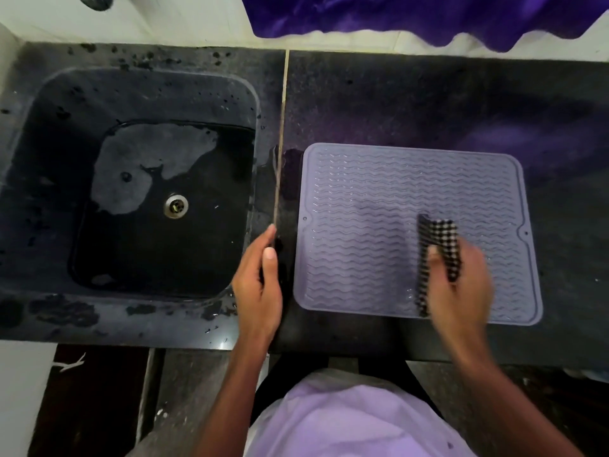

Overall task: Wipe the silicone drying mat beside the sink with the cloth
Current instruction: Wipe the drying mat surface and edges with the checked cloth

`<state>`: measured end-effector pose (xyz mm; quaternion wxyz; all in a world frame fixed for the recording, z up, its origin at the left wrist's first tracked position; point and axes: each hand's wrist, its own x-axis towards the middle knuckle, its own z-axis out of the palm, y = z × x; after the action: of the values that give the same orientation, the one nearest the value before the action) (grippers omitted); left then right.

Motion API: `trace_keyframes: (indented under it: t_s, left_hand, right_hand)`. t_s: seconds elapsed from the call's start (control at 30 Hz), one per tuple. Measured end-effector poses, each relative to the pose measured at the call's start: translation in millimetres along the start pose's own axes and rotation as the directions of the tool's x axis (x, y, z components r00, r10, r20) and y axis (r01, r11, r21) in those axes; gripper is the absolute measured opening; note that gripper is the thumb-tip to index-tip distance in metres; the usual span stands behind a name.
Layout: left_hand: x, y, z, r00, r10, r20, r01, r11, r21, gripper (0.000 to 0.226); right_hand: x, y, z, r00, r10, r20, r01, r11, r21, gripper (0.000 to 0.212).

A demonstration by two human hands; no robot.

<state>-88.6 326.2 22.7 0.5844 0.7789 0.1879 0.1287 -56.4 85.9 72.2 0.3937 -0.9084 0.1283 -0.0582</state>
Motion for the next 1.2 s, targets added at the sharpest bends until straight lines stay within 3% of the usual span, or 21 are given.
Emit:
trace_keyframes:
  t_s: [0.13,0.23,0.3,0.37,0.47,0.57,0.73,0.83,0.93,1.03,1.1,1.2]
  left_hand:
    - [-3.7,-4.6,7.3,0.986,0.131,0.099,-0.155,0.939,0.307,0.045]
    - [-1.6,-12.4,1.3,0.942,0.231,0.242,-0.332,0.73,0.597,0.056]
    - [-1.4,-13.4,-6.4,0.929,0.242,0.28,-0.37,0.641,0.673,0.057]
    - [-1.4,-12.3,-15.2,0.94,0.236,0.248,-0.342,0.638,0.689,0.054]
    - [0.6,-7.1,-30.7,0.958,0.245,0.147,-0.279,0.689,0.669,0.052]
    - [5.3,-1.4,-47.0,0.958,0.278,0.069,-0.257,0.729,0.634,0.049]
    - [8.8,1.9,-49.4,0.95,0.305,0.068,-0.283,0.75,0.598,0.047]
    - [7.3,2.1,-37.8,0.951,0.282,0.123,-0.299,0.746,0.595,0.049]
    - [2.9,2.9,-22.1,0.937,0.285,0.2,-0.347,0.707,0.617,0.05]
    - [-1.8,3.2,-9.2,0.935,0.271,0.229,-0.355,0.703,0.616,0.049]
    - [-5.3,3.5,-4.0,0.938,0.263,0.225,-0.346,0.712,0.611,0.049]
    - [-7.6,5.2,-0.9,0.946,0.253,0.205,-0.325,0.728,0.604,0.048]
  right_hand:
    - [8.8,46.6,1.4,0.996,0.034,-0.079,-0.048,0.983,-0.177,0.04]
    - [-7.6,38.7,39.2,0.999,-0.023,-0.024,0.018,0.983,-0.183,0.04]
    - [-24.3,16.2,68.5,1.0,-0.024,-0.005,0.023,0.993,-0.119,0.042]
    - [-39.7,-11.0,97.3,0.999,-0.016,0.028,0.017,0.999,-0.047,0.045]
    - [-57.7,-52.0,133.3,0.981,-0.047,0.189,0.032,0.996,0.083,0.044]
    - [-61.5,-85.0,145.7,0.952,-0.033,0.304,-0.043,0.97,0.238,0.037]
    - [-43.1,-83.3,93.9,0.976,-0.042,0.213,-0.036,0.937,0.347,0.027]
    - [-23.9,-46.8,44.2,0.995,-0.017,0.099,-0.011,0.963,0.27,0.027]
    - [-2.2,5.2,-8.0,1.0,0.012,-0.022,-0.012,1.0,-0.005,0.034]
    - [9.9,56.5,-35.9,0.992,0.057,-0.113,-0.082,0.969,-0.231,0.039]
    - [8.4,77.3,-31.4,0.986,0.113,-0.126,-0.143,0.954,-0.263,0.039]
    - [-4.6,76.2,-3.3,0.988,0.093,-0.122,-0.12,0.964,-0.239,0.041]
